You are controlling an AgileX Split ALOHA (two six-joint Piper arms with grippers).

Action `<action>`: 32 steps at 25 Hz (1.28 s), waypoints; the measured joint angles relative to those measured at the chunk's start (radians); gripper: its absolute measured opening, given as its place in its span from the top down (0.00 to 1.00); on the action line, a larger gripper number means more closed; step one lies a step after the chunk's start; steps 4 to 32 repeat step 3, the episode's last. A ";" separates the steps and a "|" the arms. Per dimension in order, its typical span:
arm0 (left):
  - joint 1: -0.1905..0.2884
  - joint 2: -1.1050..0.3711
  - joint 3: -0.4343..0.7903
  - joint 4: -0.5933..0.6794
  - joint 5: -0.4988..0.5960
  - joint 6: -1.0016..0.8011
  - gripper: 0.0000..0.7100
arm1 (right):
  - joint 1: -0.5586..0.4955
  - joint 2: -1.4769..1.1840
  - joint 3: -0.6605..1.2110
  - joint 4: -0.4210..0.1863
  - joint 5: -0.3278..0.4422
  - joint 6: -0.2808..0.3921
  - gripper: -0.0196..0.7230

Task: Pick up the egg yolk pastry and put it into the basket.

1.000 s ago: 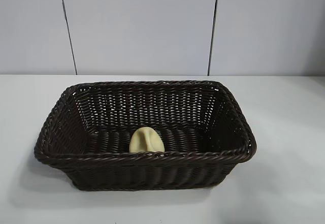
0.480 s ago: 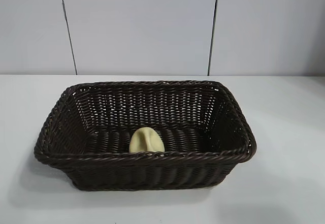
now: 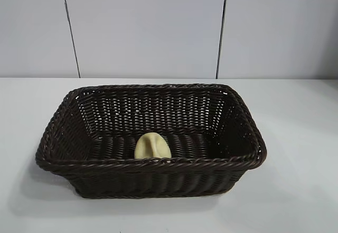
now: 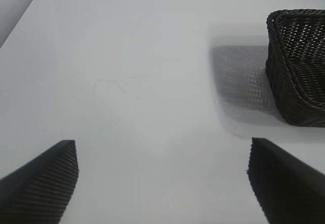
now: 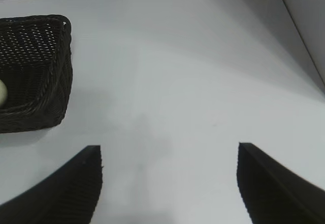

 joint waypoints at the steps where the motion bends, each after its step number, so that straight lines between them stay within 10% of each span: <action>1: 0.000 0.000 0.000 0.000 0.000 0.000 0.07 | 0.000 0.000 0.000 0.000 0.000 0.000 0.25; 32: 0.000 0.000 0.000 0.000 0.000 0.000 0.07 | 0.000 0.000 0.000 0.000 0.001 0.000 0.25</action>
